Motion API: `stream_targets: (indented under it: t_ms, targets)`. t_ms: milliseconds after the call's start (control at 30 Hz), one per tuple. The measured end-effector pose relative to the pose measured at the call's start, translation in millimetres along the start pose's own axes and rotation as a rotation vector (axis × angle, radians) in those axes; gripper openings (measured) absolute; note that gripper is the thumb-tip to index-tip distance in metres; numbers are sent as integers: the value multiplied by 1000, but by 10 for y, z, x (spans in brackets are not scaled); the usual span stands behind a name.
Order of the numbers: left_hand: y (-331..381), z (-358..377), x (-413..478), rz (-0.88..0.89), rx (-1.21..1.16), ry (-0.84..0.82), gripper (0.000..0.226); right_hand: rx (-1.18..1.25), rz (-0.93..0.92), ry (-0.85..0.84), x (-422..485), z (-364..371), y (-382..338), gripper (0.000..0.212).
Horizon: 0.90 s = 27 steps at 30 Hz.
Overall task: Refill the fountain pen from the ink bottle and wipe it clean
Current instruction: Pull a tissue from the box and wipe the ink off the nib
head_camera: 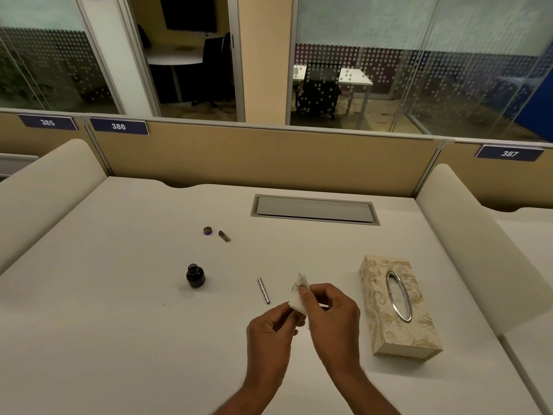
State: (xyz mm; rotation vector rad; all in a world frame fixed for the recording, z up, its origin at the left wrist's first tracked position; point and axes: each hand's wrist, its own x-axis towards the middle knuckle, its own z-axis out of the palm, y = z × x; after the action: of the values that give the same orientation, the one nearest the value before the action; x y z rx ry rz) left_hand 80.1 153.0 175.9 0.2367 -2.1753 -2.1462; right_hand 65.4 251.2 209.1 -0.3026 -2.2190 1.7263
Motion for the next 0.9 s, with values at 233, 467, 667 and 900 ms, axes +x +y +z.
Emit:
stream_targets:
  t_ms: [233, 467, 667, 900]
  targets:
    - [-25, -7, -20, 1, -9, 22, 20, 31, -2, -20, 21, -9, 11, 17]
    - [-67, -90, 7, 3, 18, -13, 23, 30, 5, -140, 74, -36, 5, 12]
    - [-73, -137, 14, -1, 16, -38, 22, 16, 20, -154, 78, -12, 7, 8]
    - [-66, -189, 10, -4, 27, -56, 21, -5, 1, -138, 42, 2, 12, 16]
